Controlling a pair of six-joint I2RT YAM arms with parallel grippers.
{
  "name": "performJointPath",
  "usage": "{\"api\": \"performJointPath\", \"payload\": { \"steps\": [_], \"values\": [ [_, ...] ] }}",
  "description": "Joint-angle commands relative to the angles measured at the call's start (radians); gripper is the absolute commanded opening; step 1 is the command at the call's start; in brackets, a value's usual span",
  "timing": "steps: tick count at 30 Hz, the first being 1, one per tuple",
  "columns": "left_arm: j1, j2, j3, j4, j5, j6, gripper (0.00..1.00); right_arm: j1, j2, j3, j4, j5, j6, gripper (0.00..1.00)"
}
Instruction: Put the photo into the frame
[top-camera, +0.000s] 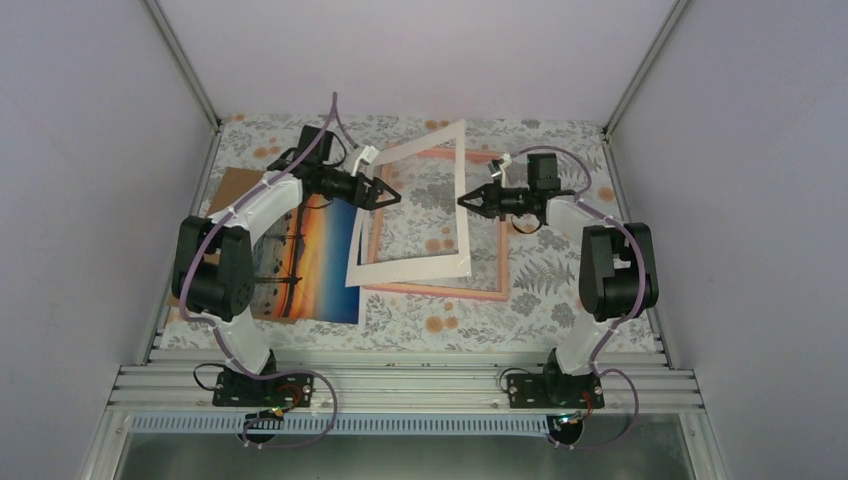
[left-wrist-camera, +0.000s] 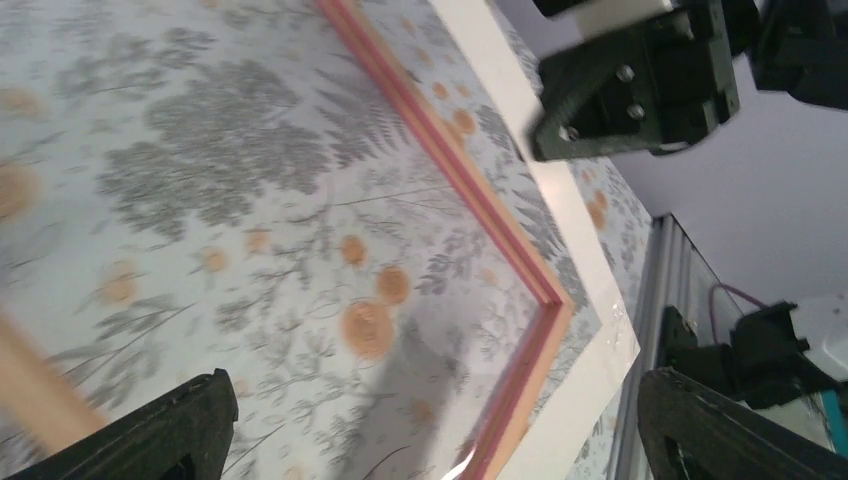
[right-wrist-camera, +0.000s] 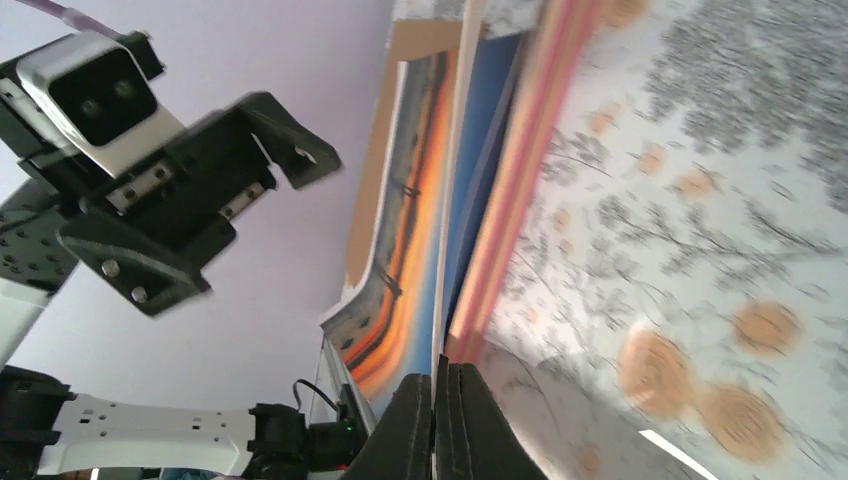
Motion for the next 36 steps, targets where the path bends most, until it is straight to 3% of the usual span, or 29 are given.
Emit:
{"api": "performJointPath", "payload": {
  "steps": [1,12,23,36],
  "values": [
    [0.053,-0.018,0.021,-0.072,-0.053,0.074,1.00,-0.041,-0.012,-0.022,-0.200,-0.006,-0.191,0.04],
    [0.085,-0.003,0.037,-0.092,-0.126,0.085,1.00,-0.175,-0.026,-0.046,-0.272,0.051,-0.278,0.04],
    [0.108,0.030,0.053,-0.118,-0.141,0.103,1.00,-0.233,-0.025,-0.080,-0.303,0.073,-0.337,0.04],
    [0.121,0.058,0.076,-0.123,-0.149,0.095,1.00,-0.258,-0.008,-0.119,-0.186,0.120,-0.261,0.04]
  ]
}}
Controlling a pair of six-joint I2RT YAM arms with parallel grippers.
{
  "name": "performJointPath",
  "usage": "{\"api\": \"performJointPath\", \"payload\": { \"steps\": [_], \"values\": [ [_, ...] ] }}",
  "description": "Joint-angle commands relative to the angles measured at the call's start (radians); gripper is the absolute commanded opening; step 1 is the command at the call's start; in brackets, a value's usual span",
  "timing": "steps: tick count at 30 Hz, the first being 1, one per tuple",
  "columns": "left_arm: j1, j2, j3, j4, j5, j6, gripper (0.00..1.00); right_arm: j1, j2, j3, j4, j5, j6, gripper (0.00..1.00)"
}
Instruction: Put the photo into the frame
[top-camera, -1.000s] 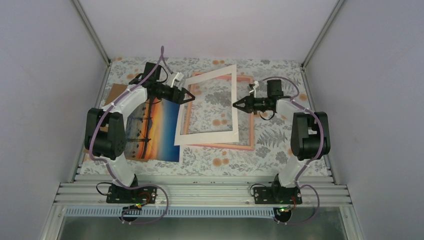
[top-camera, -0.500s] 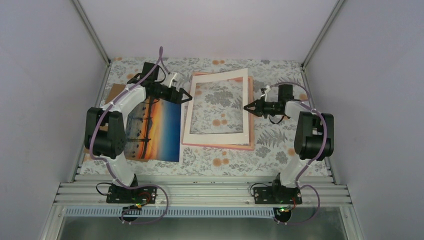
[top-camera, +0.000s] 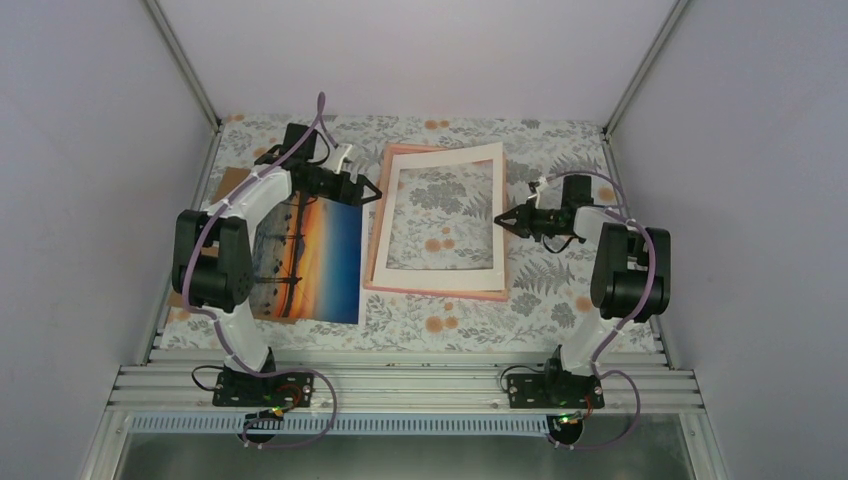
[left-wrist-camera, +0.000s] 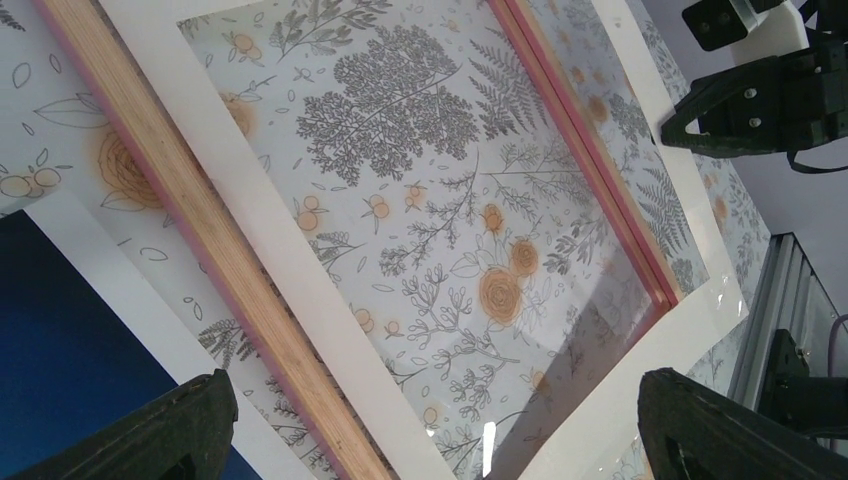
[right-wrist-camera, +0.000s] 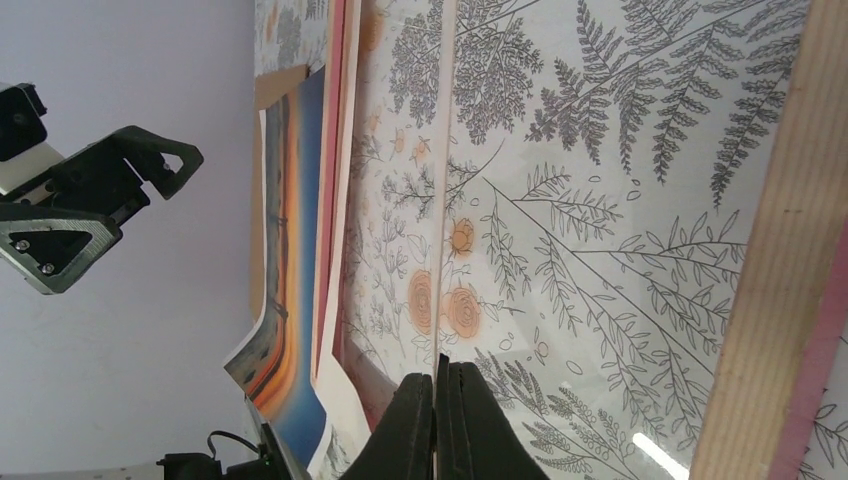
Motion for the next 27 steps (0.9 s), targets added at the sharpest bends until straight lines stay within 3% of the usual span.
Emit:
{"api": "performJointPath", "payload": {
  "steps": [1,21,27],
  "values": [
    [0.008,0.023,0.042,-0.005,-0.004,0.010,1.00,-0.003,0.002,-0.004,0.057,0.010,0.019,0.04],
    [0.017,0.060,0.065,-0.018,-0.009,0.015,1.00,0.055,-0.020,-0.076,0.267,0.044,0.062,0.04],
    [0.020,0.069,0.072,-0.030,-0.005,0.024,1.00,0.055,-0.026,-0.082,0.234,0.067,0.026,0.04]
  ]
}}
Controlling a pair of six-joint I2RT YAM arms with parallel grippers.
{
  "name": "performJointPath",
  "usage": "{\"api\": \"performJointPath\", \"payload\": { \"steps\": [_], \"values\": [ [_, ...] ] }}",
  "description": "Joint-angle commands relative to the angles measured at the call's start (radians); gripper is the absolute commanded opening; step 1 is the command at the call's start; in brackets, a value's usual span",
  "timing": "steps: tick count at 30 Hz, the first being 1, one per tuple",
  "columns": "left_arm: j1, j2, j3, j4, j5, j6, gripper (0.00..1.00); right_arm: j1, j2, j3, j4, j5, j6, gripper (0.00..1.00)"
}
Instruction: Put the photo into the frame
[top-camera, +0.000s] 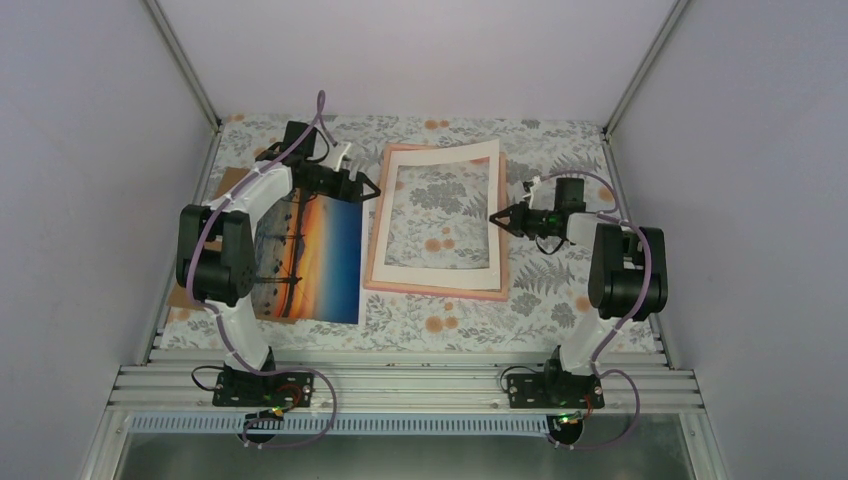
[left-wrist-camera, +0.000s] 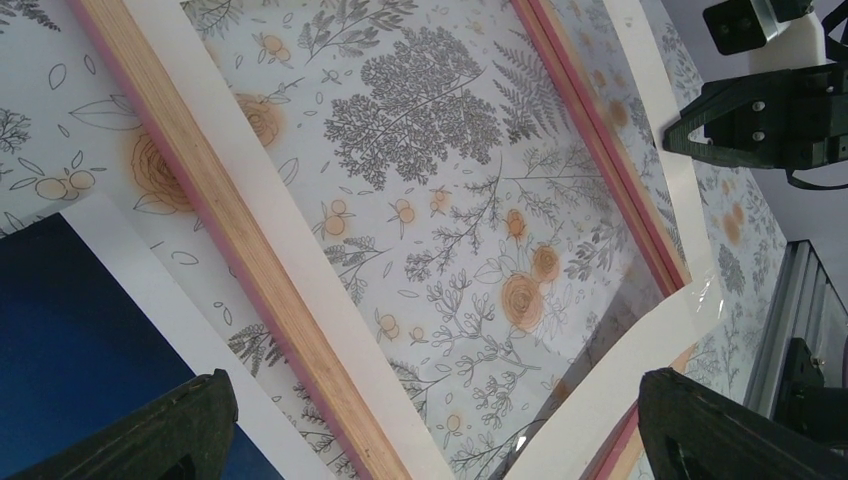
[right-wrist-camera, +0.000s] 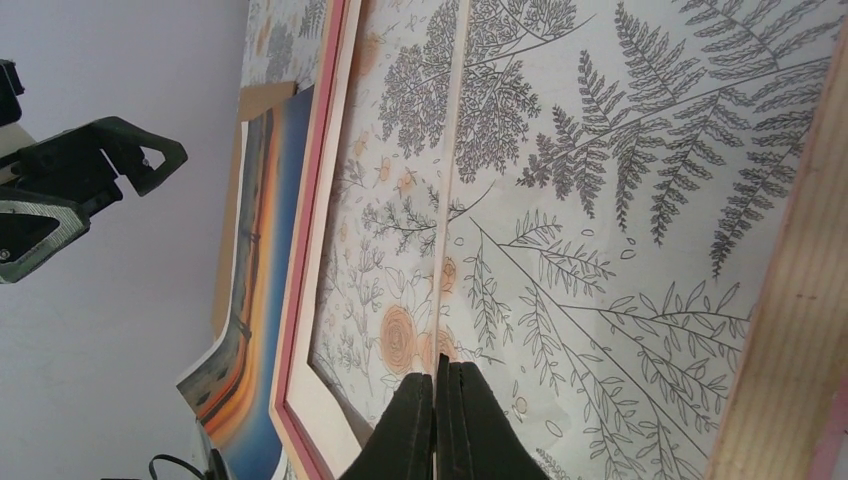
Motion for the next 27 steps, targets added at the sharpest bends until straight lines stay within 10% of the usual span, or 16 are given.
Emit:
{"api": "performJointPath", "payload": {
  "steps": [1,5,15,27],
  "values": [
    [0.008,0.024,0.029,-0.018,0.005,0.020,1.00,0.011,-0.020,-0.006,0.001,0.013,-0.036,0.04],
    [0.011,0.027,0.038,-0.019,-0.001,0.021,1.00,0.026,-0.001,0.010,-0.034,0.056,-0.041,0.14],
    [0.015,-0.041,0.023,0.007,-0.172,0.051,1.00,0.057,-0.121,0.033,-0.159,0.275,-0.054,0.84],
    [0.024,-0.139,-0.038,-0.033,-0.312,0.229,1.00,0.058,-0.205,0.053,-0.253,0.343,-0.188,1.00]
  ]
}}
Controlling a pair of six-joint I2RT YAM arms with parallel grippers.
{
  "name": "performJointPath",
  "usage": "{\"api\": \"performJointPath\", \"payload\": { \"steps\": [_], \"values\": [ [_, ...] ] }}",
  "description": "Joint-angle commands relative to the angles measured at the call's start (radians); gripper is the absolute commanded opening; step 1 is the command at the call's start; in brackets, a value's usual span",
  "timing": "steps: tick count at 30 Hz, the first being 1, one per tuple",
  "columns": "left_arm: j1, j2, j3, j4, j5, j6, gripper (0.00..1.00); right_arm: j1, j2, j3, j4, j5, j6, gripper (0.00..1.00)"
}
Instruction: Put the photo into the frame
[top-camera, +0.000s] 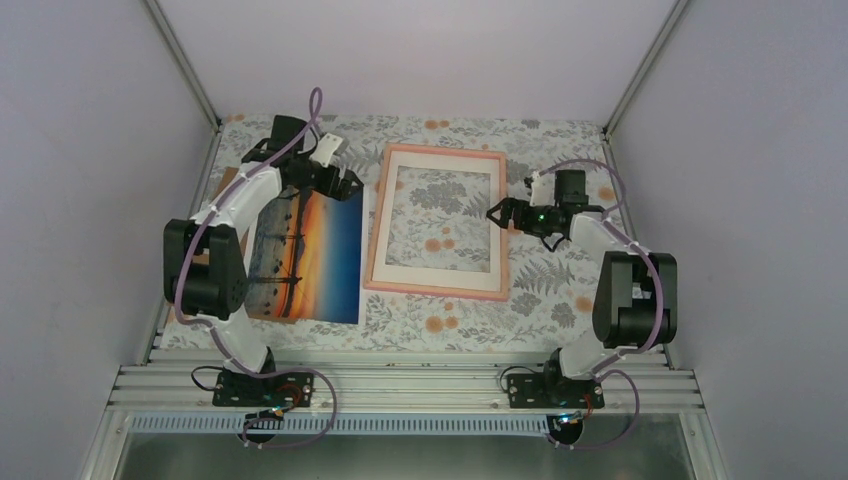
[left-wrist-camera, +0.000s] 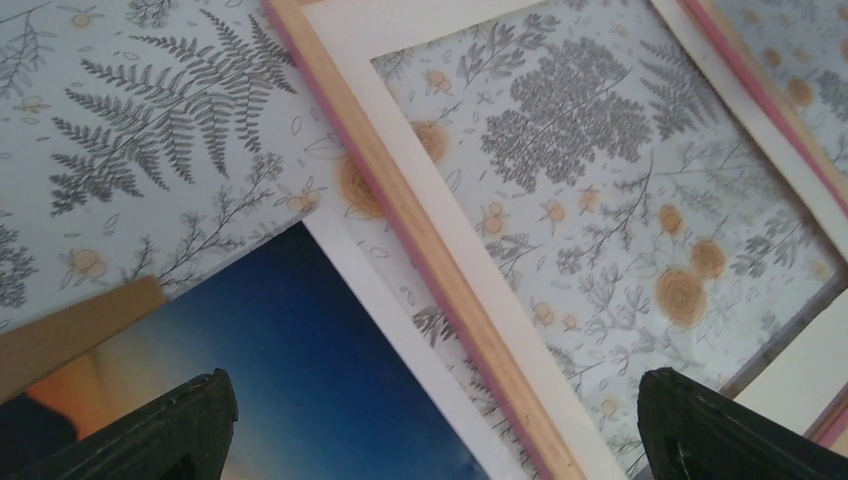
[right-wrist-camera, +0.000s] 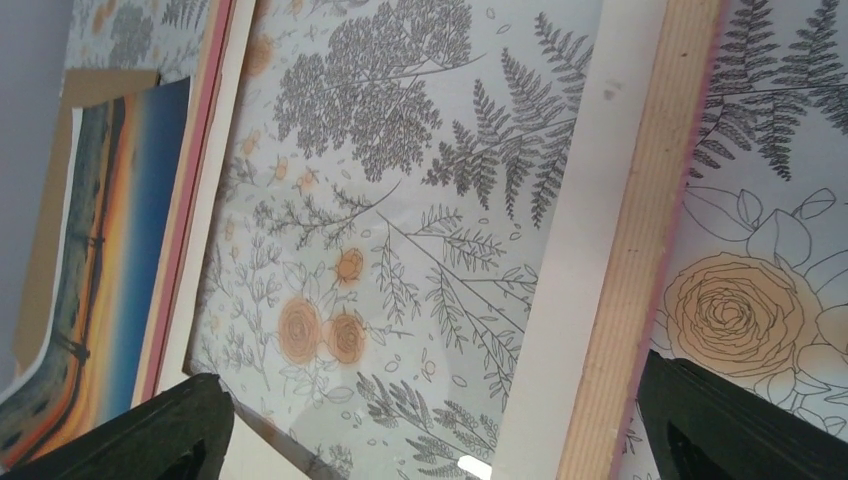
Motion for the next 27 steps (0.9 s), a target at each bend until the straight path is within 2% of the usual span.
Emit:
{"api": "performJointPath", "payload": {
  "steps": [1,6,12,18,23,27],
  "values": [
    [0.007,-0.057,-0.040,-0.040,-0.054,0.148,1.00,0.006,-0.013,0.034,-0.049,-0.028,-0.094,1.00],
    [0.007,-0.202,-0.206,-0.053,-0.145,0.369,1.00,0.017,-0.038,0.049,-0.076,-0.087,-0.160,1.00],
    [0.007,-0.465,-0.470,-0.088,-0.250,0.696,1.00,0.027,-0.080,0.045,-0.102,-0.088,-0.216,1.00],
    [-0.021,-0.624,-0.607,-0.256,-0.250,0.990,1.00,0.028,-0.090,0.025,-0.099,-0.064,-0.217,1.00],
    [-0.134,-0.670,-0.725,-0.280,-0.334,1.046,0.99,0.027,-0.108,0.007,-0.089,-0.068,-0.205,1.00],
    [-0.178,-0.666,-0.756,-0.310,-0.327,1.031,0.93,0.027,-0.145,-0.008,-0.086,-0.078,-0.203,1.00]
  ]
}}
